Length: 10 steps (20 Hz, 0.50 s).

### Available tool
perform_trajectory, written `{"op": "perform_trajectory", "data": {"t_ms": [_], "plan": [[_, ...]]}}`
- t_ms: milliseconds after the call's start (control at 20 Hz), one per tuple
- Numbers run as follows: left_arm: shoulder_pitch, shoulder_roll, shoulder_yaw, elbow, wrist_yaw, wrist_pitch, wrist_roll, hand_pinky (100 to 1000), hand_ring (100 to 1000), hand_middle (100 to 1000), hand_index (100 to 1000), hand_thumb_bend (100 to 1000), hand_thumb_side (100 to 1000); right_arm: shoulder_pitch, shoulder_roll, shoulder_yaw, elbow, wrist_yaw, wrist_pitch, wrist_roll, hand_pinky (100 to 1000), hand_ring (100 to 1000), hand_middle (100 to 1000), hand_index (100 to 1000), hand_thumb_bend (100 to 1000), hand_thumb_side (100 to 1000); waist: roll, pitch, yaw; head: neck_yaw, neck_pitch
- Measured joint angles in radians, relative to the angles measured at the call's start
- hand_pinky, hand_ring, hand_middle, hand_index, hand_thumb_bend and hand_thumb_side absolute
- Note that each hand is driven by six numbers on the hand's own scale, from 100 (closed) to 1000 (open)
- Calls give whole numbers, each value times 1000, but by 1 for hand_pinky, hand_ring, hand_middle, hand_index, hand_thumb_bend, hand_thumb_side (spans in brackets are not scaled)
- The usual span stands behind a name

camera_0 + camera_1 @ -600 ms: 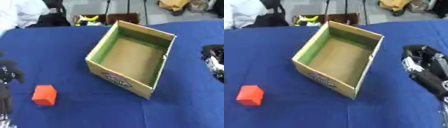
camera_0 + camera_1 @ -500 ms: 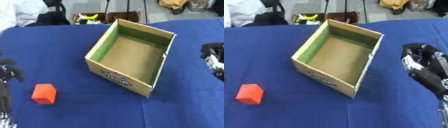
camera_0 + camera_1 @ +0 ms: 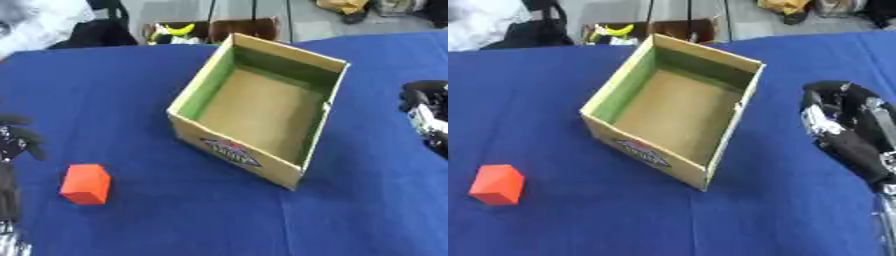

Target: Pick up objects on the table and place them in the box.

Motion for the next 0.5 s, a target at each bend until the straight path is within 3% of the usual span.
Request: {"op": "perform_trajectory", "data": {"t_ms": [200,250,300,500], "plan": [[24,48,24,0,-45,-28,-9,309,464,569,850,555,955,2,-6,0,0,0,0,0,849,831,524,731,100,407,9,-1,6,-4,1],[31,68,30,0,-59,-39,-9,342,499,610,869,650,989,4,-6,0,0,0,0,0,849,831,524,731,100,406,9,-2,6,-5,4],[39,87,33,0,-74,-50,-9,359,519,634,882,688,997,7,-6,-1,0,0,0,0,849,830,524,731,100,406,11,-5,6,-7,8],[102,167,44,0,-128,-96,-34,422,589,710,924,752,974,10,-19,0,1,1,1,1,849,830,524,731,100,407,37,-14,2,-17,21]]}}
